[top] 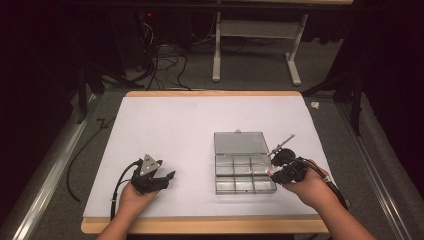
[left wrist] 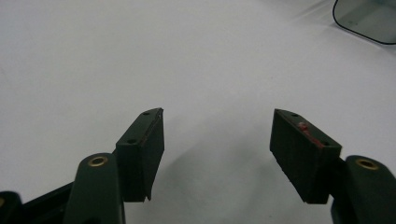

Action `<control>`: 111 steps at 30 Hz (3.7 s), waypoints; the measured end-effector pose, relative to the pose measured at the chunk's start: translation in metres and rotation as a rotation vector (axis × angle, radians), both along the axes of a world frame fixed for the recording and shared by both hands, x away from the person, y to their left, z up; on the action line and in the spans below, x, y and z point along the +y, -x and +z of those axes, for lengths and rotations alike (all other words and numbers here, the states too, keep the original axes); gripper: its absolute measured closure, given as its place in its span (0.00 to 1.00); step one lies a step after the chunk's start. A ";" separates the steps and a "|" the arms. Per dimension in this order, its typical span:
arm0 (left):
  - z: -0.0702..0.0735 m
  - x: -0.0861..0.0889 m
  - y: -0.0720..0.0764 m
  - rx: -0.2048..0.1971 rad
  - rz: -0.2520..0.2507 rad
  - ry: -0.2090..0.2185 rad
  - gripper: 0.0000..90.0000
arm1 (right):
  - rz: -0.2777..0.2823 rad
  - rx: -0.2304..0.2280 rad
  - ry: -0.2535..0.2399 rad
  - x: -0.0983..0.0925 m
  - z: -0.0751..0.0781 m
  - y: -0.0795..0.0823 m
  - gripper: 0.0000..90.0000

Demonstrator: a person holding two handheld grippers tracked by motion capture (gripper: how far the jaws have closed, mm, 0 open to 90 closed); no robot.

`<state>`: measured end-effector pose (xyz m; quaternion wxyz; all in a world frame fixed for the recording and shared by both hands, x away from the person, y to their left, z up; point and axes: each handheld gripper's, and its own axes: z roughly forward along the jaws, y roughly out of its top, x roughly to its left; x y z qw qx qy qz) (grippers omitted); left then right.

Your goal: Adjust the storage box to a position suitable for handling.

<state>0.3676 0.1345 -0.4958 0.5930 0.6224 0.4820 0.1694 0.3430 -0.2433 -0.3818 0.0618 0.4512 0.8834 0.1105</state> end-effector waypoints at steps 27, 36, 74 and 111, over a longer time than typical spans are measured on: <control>0.000 0.000 0.000 0.001 -0.002 -0.001 0.40 | 0.099 0.018 -0.010 0.054 -0.012 -0.010 0.93; 0.000 0.000 0.000 0.004 -0.004 -0.002 0.40 | 0.134 0.023 -0.012 0.071 -0.015 -0.013 0.93; 0.000 0.000 0.000 0.005 -0.005 -0.002 0.40 | 0.248 0.047 -0.016 0.124 -0.030 -0.022 0.92; 0.000 0.000 -0.001 0.009 -0.007 -0.005 0.40 | 0.256 0.080 0.005 0.134 -0.053 -0.029 0.91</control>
